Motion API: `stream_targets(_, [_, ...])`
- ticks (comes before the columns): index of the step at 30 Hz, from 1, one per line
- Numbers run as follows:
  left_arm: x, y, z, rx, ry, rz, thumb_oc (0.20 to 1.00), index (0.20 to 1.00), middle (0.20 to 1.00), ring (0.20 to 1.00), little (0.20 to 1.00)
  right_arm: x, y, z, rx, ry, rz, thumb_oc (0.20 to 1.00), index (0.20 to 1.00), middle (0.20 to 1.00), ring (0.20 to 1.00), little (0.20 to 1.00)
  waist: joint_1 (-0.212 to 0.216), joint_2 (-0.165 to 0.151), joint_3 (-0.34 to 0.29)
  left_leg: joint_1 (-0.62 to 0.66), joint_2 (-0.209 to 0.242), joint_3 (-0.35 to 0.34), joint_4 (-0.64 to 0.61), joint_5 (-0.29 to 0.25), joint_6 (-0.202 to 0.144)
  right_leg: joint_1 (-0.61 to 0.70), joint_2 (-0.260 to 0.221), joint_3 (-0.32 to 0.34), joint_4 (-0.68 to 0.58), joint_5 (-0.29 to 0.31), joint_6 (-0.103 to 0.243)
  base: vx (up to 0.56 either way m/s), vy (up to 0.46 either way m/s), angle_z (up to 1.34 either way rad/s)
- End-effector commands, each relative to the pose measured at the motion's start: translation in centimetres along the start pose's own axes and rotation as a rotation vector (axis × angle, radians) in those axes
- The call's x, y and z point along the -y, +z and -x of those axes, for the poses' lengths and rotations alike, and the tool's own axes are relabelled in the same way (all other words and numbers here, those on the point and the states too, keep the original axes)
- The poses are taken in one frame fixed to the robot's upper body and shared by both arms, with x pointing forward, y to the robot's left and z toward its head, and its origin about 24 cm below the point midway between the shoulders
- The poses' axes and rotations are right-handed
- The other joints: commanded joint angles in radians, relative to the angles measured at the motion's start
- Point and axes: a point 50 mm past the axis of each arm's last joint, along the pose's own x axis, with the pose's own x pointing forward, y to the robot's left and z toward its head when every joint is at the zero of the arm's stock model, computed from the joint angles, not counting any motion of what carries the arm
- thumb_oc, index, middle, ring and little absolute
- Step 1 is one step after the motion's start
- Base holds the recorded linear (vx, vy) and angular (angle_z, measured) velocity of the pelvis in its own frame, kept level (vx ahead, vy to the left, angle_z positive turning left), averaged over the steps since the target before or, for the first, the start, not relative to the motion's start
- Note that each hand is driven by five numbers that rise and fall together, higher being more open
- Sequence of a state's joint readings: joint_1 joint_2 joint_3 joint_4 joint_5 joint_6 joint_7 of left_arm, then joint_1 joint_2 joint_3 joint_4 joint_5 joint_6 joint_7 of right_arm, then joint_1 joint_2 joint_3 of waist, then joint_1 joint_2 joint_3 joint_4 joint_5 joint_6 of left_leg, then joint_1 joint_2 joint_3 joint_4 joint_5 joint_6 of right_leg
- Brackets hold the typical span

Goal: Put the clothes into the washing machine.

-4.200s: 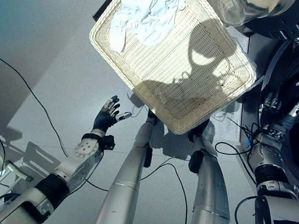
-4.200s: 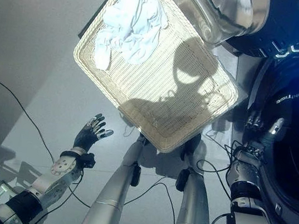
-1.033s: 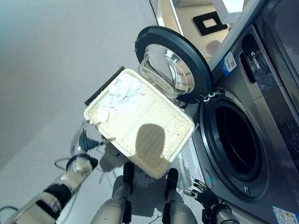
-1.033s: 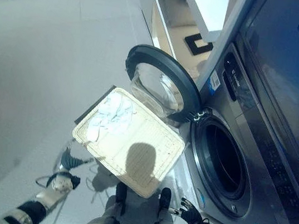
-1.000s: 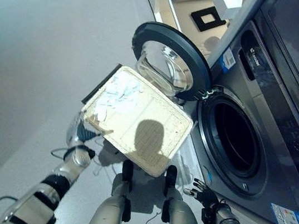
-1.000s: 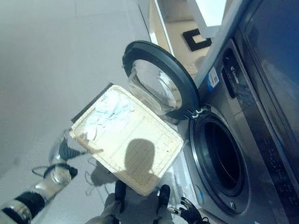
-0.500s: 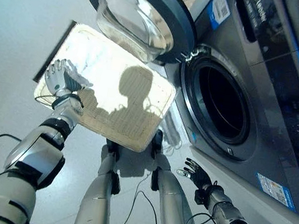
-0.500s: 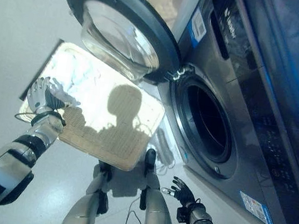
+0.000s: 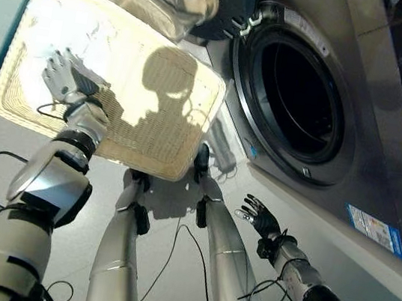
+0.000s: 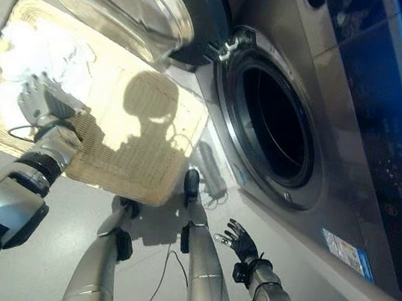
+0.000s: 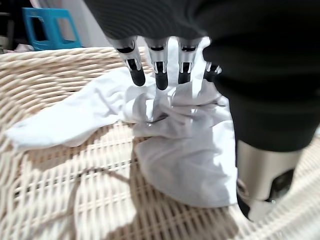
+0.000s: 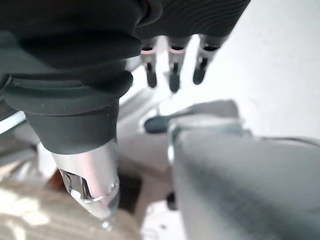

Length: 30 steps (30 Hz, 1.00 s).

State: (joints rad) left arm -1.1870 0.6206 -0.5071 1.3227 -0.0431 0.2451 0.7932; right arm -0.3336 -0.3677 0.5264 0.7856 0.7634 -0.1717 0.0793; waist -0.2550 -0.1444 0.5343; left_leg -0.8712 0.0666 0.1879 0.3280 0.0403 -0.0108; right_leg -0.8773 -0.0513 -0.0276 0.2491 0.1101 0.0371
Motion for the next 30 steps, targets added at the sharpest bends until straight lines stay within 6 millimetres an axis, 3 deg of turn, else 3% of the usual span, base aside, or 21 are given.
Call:
stream_targets(1, [-2.3, -3.3, -1.8, -0.157, 0.07, -0.014, 0.438, 0.438, 0.438, 0.438, 0.438, -0.3, -1.3, 1.3, 0.011, 0.033, -0.039, 1.0, 1.0, 1.0, 1.0, 1.0, 0.013, -0.078, -0.014, 0.014, -0.085, 0.009, 0.166, -0.197, -0.017, -0.003, 0.052, 0.016, -0.084, 0.062, 0.074, 0.0, 0.0, 0.0])
stream_targets(2, [-3.1, -4.0, -2.2, -0.204, 0.126, -0.038, 0.2, 0.2, 0.2, 0.2, 0.2, -0.3, -1.3, 1.6, 0.03, 0.05, -0.064, 1.0, 1.0, 1.0, 1.0, 1.0, 0.007, -0.082, -0.014, -0.016, -0.085, 0.001, 0.171, -0.201, -0.014, -0.036, 0.061, 0.018, -0.073, 0.058, 0.071, 0.0, 0.0, 0.0])
stream_targets(7, [-5.0, -4.7, -3.0, -0.253, 0.225, -0.074, 0.2, 0.2, 0.2, 0.2, 0.2, -0.2, -1.1, 1.9, 0.051, 0.074, -0.094, 1.0, 1.0, 1.0, 1.0, 1.0, 0.009, -0.088, -0.014, -0.03, -0.081, -0.004, 0.155, -0.194, -0.019, -0.05, 0.067, 0.013, -0.079, 0.062, 0.07, 0.0, -0.015, 0.03])
stream_targets(11, [-5.5, -6.0, -3.2, -0.356, 0.28, 0.091, 0.2, 0.2, 0.2, 0.2, 0.2, -0.2, -1.3, 2.3, 0.063, 0.081, -0.121, 1.0, 1.0, 1.0, 1.0, 1.0, 0.017, -0.091, -0.014, -0.02, -0.079, -0.01, 0.138, -0.189, -0.024, -0.038, 0.068, 0.008, -0.089, 0.062, 0.072, 0.0, -0.035, 0.04])
stream_targets(16, [-4.3, -6.3, -2.7, -0.41, 0.252, 0.363, 0.2, 0.2, 0.2, 0.2, 0.2, -1.0, -1.0, 2.3, 0.083, 0.087, -0.157, 1.0, 1.0, 1.0, 1.0, 1.0, 0.028, -0.086, -0.014, -0.004, -0.087, -0.021, 0.11, -0.176, -0.027, -0.026, 0.067, 0.001, -0.095, 0.059, 0.072, -0.02, -0.024, 0.08])
stream_targets(17, [-4.4, -5.8, -2.7, -0.404, 0.252, 0.406, 0.2, 0.2, 0.2, 0.2, 0.2, -1.0, -0.5, 2.2, 0.098, 0.087, -0.159, 1.0, 1.0, 1.0, 1.0, 1.0, 0.022, -0.092, -0.014, -0.029, -0.093, -0.007, 0.104, -0.148, -0.022, -0.051, 0.057, 0.001, -0.101, 0.082, 0.065, -0.02, -0.013, 0.16])
stream_targets(18, [-3.8, -6.1, -2.4, -0.402, 0.224, 0.445, 0.2, 0.2, 0.2, 0.2, 0.2, -1.2, -0.8, 2.3, 0.084, 0.089, -0.164, 1.0, 1.0, 1.0, 1.0, 1.0, 0.033, -0.085, -0.014, 0.005, -0.09, -0.027, 0.098, -0.173, -0.025, -0.02, 0.068, -0.002, -0.097, 0.058, 0.072, -0.07, -0.032, 0.18])
stream_targets(19, [-3.7, -5.5, -2.4, -0.392, 0.215, 0.472, 0.2, 0.2, 0.2, 0.2, 0.2, -1.2, -0.3, 2.1, 0.101, 0.089, -0.163, 1.0, 1.0, 1.0, 1.0, 1.0, 0.027, -0.09, -0.014, -0.019, -0.097, -0.013, 0.091, -0.144, -0.02, -0.042, 0.059, -0.001, -0.104, 0.081, 0.066, 0.03, 0.013, 0.2])
stream_targets(20, [-3.1, -5.6, -2.0, -0.383, 0.188, 0.488, 0.2, 0.2, 0.2, 0.2, 0.2, -1.4, -0.7, 2.3, 0.089, 0.091, -0.17, 1.0, 1.0, 1.0, 1.0, 1.0, 0.038, -0.083, -0.014, 0.014, -0.092, -0.031, 0.084, -0.166, -0.024, -0.011, 0.07, -0.003, -0.099, 0.056, 0.071, -0.07, -0.023, 0.17])
stream_targets(21, [-3.0, -5.1, -2.0, -0.367, 0.176, 0.512, 0.2, 0.2, 0.2, 0.2, 0.2, -1.4, -0.2, 2.2, 0.105, 0.091, -0.17, 1.0, 1.0, 1.0, 1.0, 1.0, 0.032, -0.087, -0.014, -0.008, -0.099, -0.017, 0.077, -0.137, -0.019, -0.033, 0.061, -0.002, -0.104, 0.079, 0.065, -0.03, 0.0, 0.08])
stream_targets(23, [-2.4, -4.8, -1.6, -0.331, 0.143, 0.531, 0.2, 0.2, 0.2, 0.2, 0.2, -1.5, 0.0, 2.3, 0.115, 0.097, -0.17, 1.0, 1.0, 1.0, 1.0, 1.0, 0.037, -0.084, -0.014, 0.005, -0.103, -0.023, 0.06, -0.128, -0.016, -0.023, 0.065, -0.002, -0.103, 0.076, 0.064, -0.05, -0.009, 0.05])
stream_targets(30, [0.9, -2.9, 1.7, -0.152, -0.083, 0.715, 0.2, 0.2, 0.2, 0.2, 0.2, -1.9, 1.6, 2.7, 0.231, 0.091, -0.192, 1.0, 1.0, 1.0, 1.0, 1.0, 0.066, -0.063, -0.014, 0.083, -0.11, -0.039, -0.041, -0.067, -0.016, 0.046, 0.076, -0.006, -0.109, 0.069, 0.059, -0.04, -0.012, 0.03])
